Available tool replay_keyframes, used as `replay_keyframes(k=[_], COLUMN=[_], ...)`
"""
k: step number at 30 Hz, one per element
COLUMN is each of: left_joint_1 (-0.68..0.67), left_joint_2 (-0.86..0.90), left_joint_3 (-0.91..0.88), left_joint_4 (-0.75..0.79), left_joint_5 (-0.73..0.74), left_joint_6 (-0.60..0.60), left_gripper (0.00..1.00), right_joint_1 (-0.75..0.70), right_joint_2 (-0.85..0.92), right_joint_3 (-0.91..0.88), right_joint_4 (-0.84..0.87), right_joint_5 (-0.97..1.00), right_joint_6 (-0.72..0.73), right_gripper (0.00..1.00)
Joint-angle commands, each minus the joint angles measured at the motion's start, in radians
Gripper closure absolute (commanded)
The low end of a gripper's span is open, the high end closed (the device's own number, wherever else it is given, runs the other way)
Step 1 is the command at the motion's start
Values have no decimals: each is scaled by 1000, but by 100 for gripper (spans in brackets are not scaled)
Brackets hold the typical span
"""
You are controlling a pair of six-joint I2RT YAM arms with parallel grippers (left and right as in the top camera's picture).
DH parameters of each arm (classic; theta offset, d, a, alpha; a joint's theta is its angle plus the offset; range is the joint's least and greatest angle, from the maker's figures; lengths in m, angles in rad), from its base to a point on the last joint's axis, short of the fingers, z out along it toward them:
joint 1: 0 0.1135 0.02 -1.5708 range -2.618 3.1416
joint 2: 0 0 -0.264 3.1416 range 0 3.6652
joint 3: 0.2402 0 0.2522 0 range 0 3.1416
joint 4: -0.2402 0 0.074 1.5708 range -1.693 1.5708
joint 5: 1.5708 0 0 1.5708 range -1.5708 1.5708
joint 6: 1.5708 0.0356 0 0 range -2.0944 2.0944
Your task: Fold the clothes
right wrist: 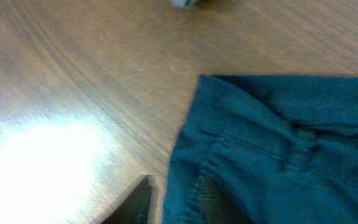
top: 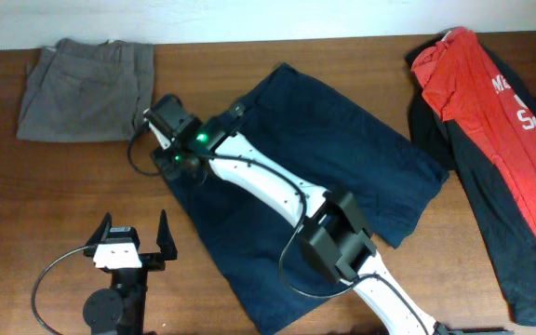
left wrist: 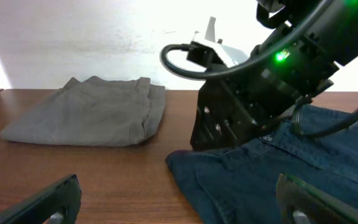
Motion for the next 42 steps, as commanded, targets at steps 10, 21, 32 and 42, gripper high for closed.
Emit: replay_keyframes(k=[10, 21, 32, 42], left_joint_1=[-3, -3, -3, -3], left_joint_2=[-6, -6, -6, -6], left_joint_3=[-6, -6, -6, -6], left_joint_4=[-1, -1, -1, -1], left_joint_5=[11, 11, 11, 11], left_joint_6=[4, 4, 4, 4], left_gripper=[1, 1, 1, 1], right_joint_1=[-444, -874, -980, -991], right_joint_2=[-281, -145, 43, 130], right_joint_3=[148, 98, 98, 98], right_joint_4=[-146, -154, -132, -91], right_joint_5=[92, -172, -147, -3], right_joint_6=[-5, -180, -183, -183], right_gripper=[45, 96, 96, 96])
